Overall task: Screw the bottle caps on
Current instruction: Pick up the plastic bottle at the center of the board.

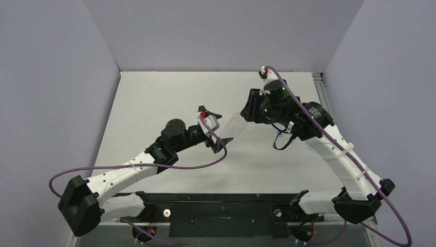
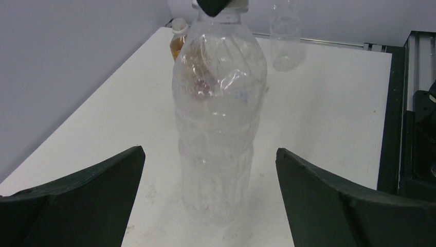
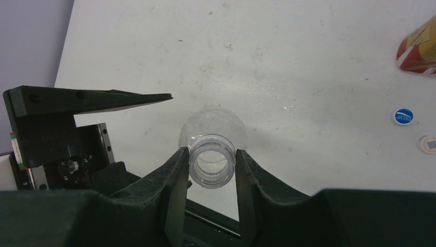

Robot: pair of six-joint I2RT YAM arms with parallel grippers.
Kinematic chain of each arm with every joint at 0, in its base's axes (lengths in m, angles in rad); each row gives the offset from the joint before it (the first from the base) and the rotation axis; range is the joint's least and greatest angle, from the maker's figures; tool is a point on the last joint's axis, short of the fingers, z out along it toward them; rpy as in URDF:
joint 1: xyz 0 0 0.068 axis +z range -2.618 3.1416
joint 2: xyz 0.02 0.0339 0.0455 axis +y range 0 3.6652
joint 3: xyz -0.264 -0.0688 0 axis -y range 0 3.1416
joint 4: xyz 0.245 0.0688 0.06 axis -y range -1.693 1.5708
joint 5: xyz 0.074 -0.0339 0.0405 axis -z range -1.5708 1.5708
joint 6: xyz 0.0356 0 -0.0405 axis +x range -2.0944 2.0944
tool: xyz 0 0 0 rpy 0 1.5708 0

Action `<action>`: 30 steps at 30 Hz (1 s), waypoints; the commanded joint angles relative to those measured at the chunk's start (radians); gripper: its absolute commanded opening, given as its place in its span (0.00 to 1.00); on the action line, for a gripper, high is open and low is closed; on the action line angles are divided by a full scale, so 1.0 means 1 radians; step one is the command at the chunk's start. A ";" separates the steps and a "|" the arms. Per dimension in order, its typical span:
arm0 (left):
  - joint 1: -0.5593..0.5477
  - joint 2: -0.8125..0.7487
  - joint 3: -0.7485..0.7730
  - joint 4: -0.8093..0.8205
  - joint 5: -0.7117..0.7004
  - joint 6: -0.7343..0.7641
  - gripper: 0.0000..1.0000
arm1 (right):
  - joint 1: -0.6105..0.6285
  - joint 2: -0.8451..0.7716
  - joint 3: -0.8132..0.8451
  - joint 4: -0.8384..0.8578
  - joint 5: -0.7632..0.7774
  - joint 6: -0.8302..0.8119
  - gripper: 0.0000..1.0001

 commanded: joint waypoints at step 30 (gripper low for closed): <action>-0.025 0.090 0.049 0.214 0.142 -0.040 0.13 | 0.106 -0.125 -0.045 0.072 0.040 0.070 0.18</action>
